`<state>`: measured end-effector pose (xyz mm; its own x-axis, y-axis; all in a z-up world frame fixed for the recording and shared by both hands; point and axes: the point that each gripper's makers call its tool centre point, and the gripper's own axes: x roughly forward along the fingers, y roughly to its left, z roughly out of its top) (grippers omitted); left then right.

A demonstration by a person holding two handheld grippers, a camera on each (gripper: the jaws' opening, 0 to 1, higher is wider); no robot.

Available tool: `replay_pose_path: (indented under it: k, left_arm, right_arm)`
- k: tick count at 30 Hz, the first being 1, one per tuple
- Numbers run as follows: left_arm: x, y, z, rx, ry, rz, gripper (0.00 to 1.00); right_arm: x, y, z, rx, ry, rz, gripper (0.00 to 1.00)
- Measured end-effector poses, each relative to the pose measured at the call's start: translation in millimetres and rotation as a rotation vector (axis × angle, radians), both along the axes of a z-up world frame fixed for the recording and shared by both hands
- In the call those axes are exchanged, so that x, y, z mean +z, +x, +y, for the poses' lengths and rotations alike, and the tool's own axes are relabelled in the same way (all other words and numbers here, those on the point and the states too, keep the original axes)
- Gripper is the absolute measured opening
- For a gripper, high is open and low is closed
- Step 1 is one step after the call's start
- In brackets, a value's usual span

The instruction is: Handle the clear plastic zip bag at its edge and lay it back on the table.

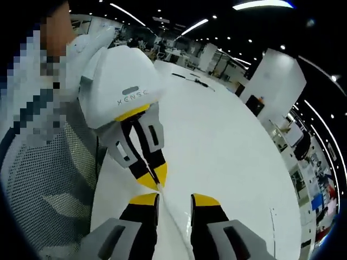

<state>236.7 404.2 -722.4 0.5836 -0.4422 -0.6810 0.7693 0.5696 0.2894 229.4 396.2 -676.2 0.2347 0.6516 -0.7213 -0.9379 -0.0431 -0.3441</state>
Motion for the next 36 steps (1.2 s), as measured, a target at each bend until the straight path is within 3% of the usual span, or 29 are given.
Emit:
replay_pose_path:
  k: [12, 15, 36]
  left_arm:
    - [1.2, -2.3, -1, -0.027, 0.002, -0.001, 0.00]
    - [2.6, -2.5, -2, -0.035, -0.001, -0.004, 0.00]
    - [8.2, -9.5, -6, -0.069, 0.007, 0.013, 0.00]
  right_arm:
    - [-18.1, -14, 8, 0.131, -0.101, -0.035, 0.07]
    - [-19.2, -13, 9, 0.142, -0.107, -0.044, 0.03]
    - [-34.2, -13, 8, 0.175, -0.135, -0.041, 0.00]
